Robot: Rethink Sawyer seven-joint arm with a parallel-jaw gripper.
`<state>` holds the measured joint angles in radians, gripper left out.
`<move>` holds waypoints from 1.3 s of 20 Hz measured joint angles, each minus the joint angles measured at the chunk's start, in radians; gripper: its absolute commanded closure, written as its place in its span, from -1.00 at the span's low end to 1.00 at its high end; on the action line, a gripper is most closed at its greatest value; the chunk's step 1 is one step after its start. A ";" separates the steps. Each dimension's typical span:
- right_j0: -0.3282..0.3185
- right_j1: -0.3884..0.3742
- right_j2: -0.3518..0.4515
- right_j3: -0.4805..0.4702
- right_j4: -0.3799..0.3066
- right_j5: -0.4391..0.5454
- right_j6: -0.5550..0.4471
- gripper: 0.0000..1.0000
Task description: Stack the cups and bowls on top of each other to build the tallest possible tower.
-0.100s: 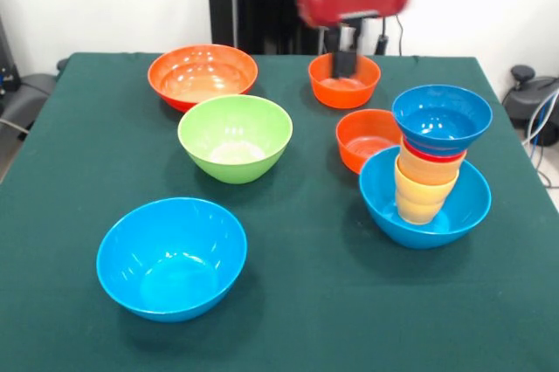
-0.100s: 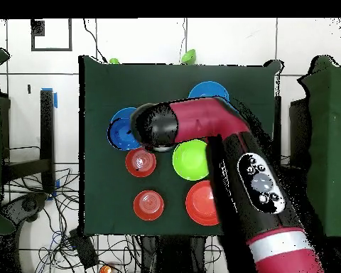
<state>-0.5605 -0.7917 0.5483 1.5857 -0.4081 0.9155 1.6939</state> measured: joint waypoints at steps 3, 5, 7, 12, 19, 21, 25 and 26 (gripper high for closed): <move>-0.049 0.001 0.019 -0.025 -0.001 0.021 -0.026 1.00; -0.078 0.004 0.033 -0.038 -0.002 0.024 -0.048 1.00; -0.100 0.013 0.047 -0.050 -0.004 0.024 -0.071 1.00; -0.124 0.066 0.073 -0.083 -0.037 0.022 -0.114 1.00; -0.100 0.203 0.080 -0.124 -0.114 -0.005 -0.120 -1.00; -0.098 0.211 0.080 -0.125 -0.119 -0.005 -0.120 -1.00; -0.089 0.246 0.080 -0.127 -0.152 -0.005 -0.120 -1.00; -0.088 0.249 0.080 -0.127 -0.156 -0.005 -0.120 -1.00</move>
<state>-0.6489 -0.5429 0.6287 1.4587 -0.5639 0.9102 1.5739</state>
